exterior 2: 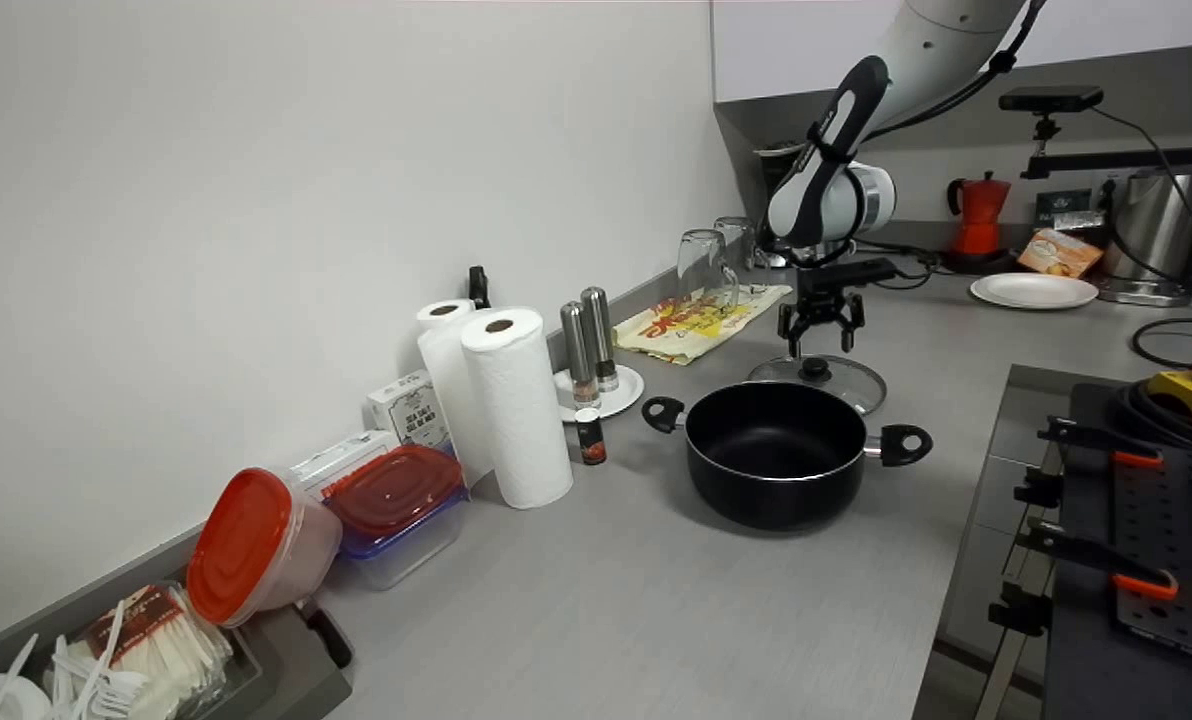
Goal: Cover the pot with the clear lid
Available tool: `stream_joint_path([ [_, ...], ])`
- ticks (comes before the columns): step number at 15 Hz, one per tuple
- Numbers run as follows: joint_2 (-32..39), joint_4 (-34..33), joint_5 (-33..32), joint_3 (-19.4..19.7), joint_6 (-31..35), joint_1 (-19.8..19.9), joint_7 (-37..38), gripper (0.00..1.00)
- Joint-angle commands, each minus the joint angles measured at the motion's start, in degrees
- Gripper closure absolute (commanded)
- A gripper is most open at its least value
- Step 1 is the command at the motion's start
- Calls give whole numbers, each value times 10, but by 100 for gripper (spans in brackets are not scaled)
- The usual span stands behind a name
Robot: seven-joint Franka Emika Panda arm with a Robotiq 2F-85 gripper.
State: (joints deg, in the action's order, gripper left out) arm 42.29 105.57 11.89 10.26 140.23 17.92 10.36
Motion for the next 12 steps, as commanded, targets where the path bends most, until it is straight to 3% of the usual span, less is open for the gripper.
stream_joint_path([
  [1,16,-16,18,1,23,6,7,0],
  [12,31,-53,18,-5,37,6,14,0],
])
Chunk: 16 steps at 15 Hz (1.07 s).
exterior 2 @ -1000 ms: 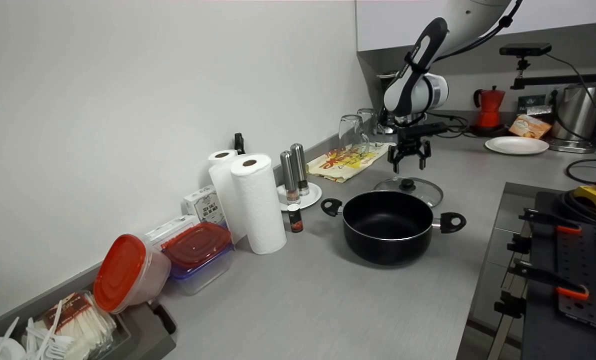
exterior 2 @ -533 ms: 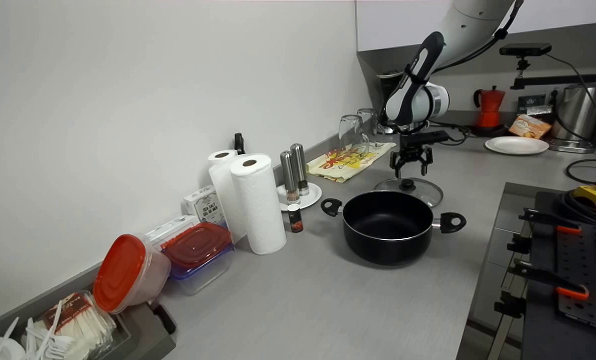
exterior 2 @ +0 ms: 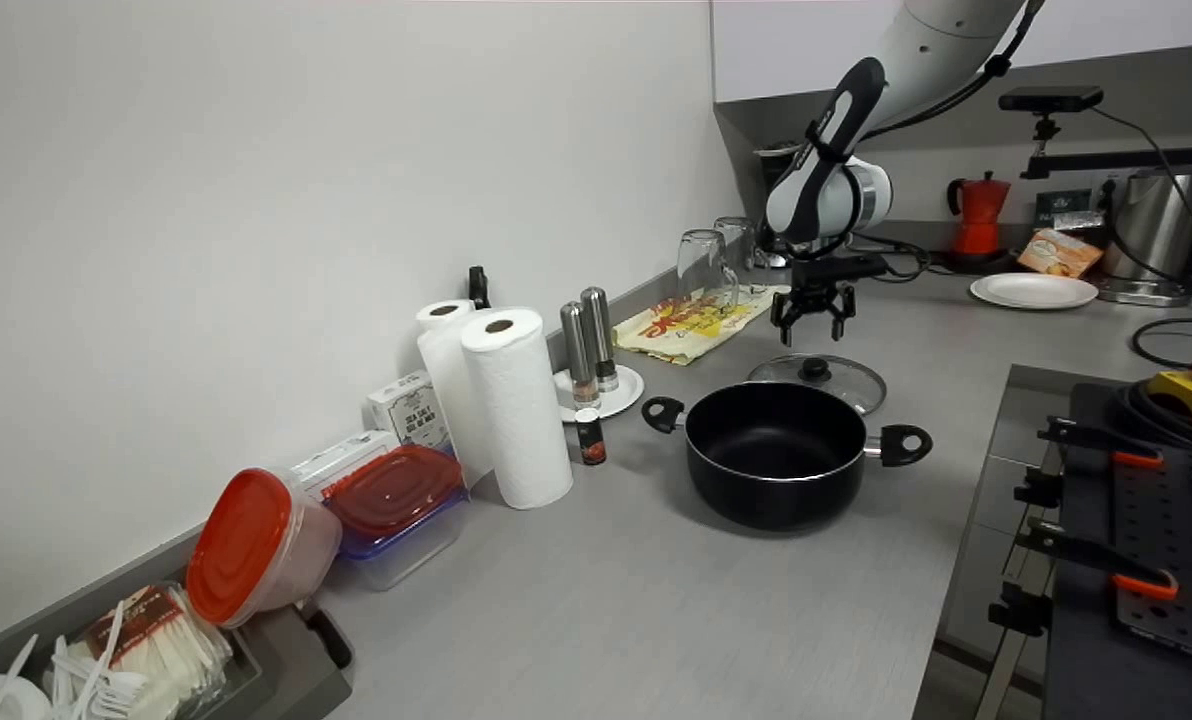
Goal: Cover the pot with the clear lid
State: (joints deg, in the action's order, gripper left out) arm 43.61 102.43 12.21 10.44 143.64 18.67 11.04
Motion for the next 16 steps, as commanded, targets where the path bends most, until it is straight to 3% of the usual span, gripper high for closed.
stream_joint_path([
  [1,20,-23,14,-8,3,-2,8,0],
  [16,45,-33,10,-10,-23,0,6,0],
])
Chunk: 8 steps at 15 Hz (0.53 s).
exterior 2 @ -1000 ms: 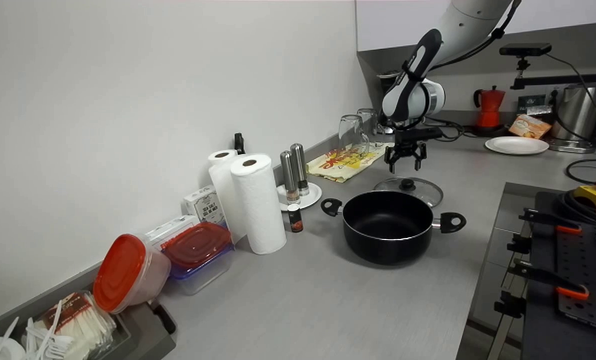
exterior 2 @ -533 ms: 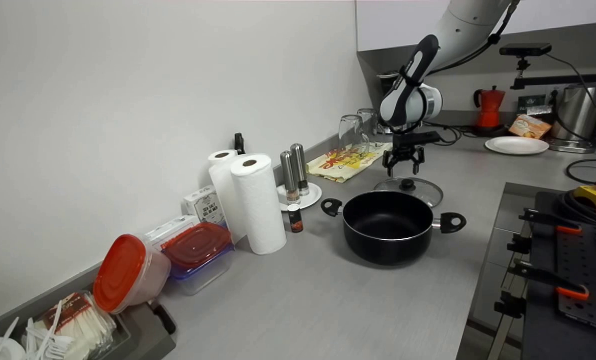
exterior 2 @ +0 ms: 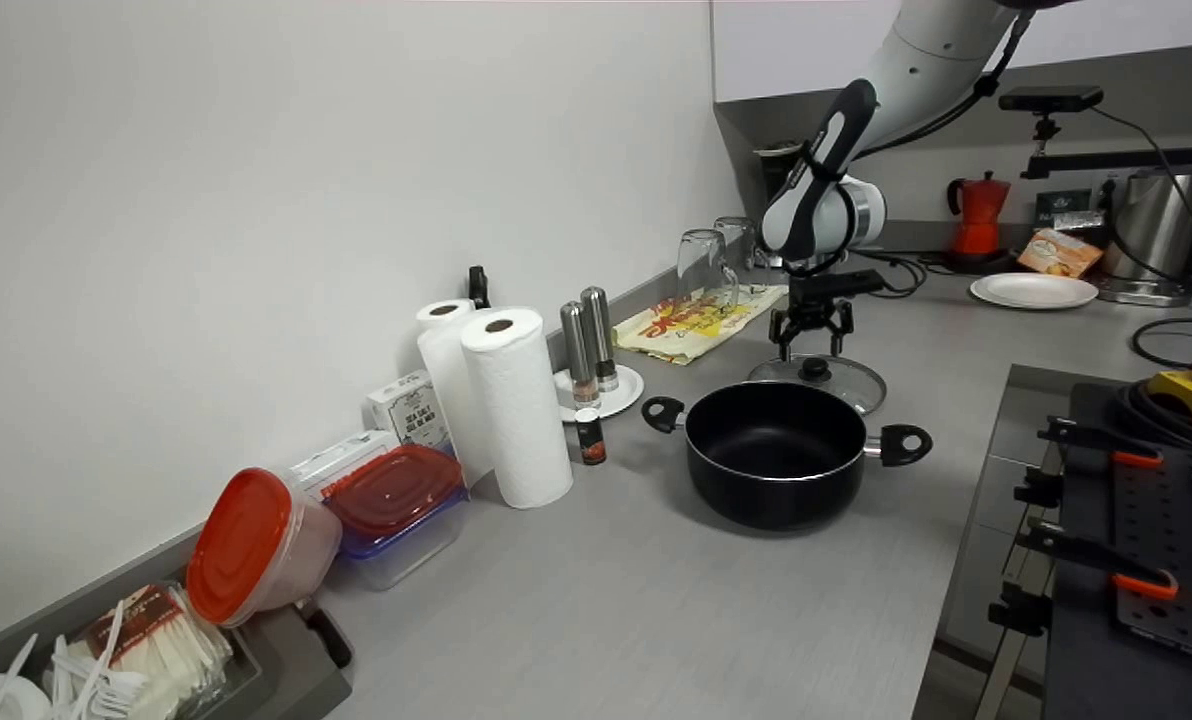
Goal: Cover the pot with the clear lid
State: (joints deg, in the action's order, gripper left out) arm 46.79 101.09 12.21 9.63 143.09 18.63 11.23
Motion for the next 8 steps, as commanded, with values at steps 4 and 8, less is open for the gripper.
stream_joint_path([
  [4,18,-22,10,-1,-26,0,4,15],
  [8,23,-30,7,0,-35,-2,6,47],
])
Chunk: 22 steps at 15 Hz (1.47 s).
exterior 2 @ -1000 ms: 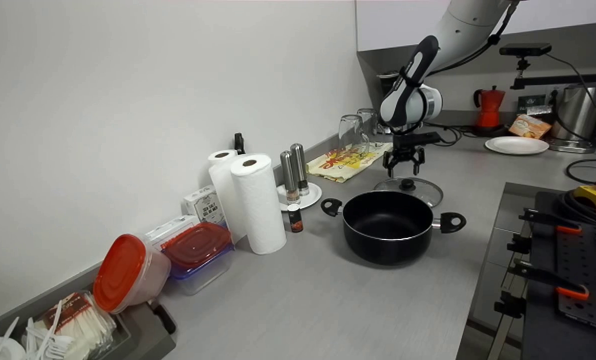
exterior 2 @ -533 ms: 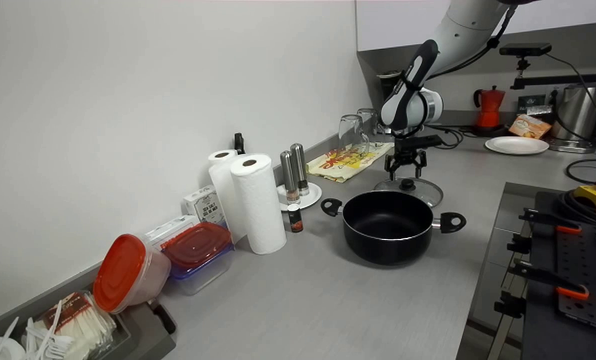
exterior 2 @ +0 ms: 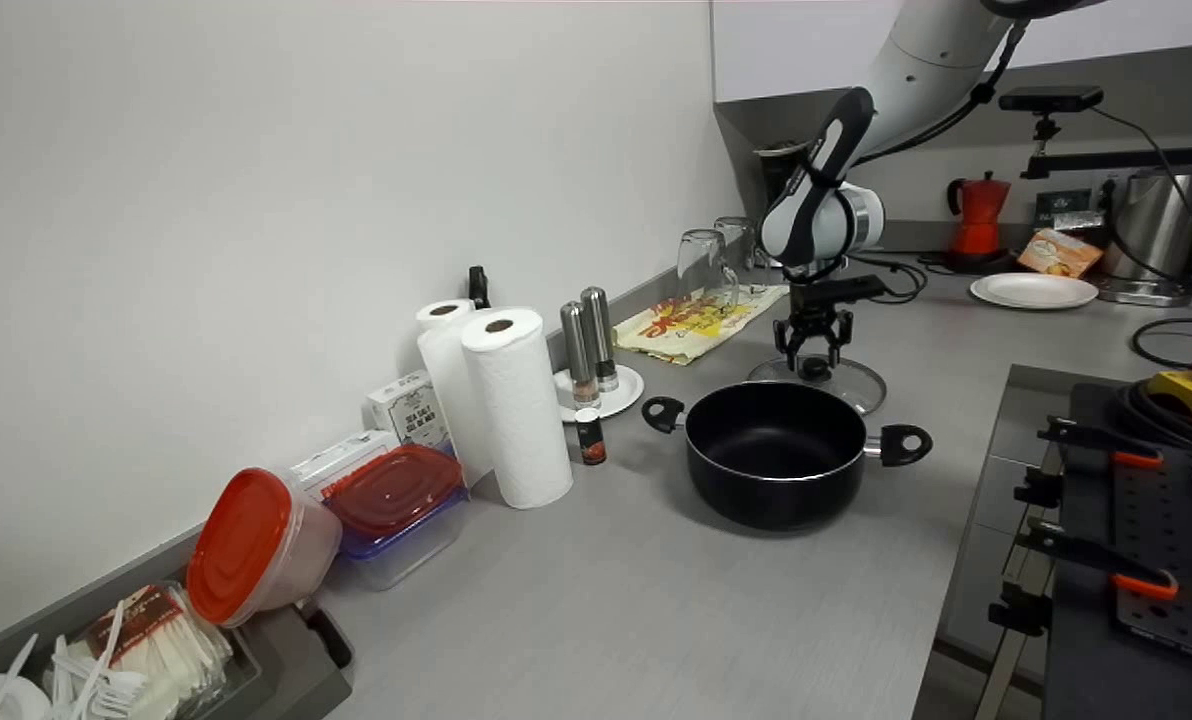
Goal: Cover the pot with the clear lid
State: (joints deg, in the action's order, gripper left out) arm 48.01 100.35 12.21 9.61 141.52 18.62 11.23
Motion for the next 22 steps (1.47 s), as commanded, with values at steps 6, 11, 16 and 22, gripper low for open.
stream_joint_path([
  [6,11,-29,6,1,-29,-5,7,75],
  [11,-1,-19,6,1,-29,-4,2,75],
  [16,-51,21,-2,13,-14,-13,3,75],
  [22,-132,70,-17,30,-19,-28,3,75],
])
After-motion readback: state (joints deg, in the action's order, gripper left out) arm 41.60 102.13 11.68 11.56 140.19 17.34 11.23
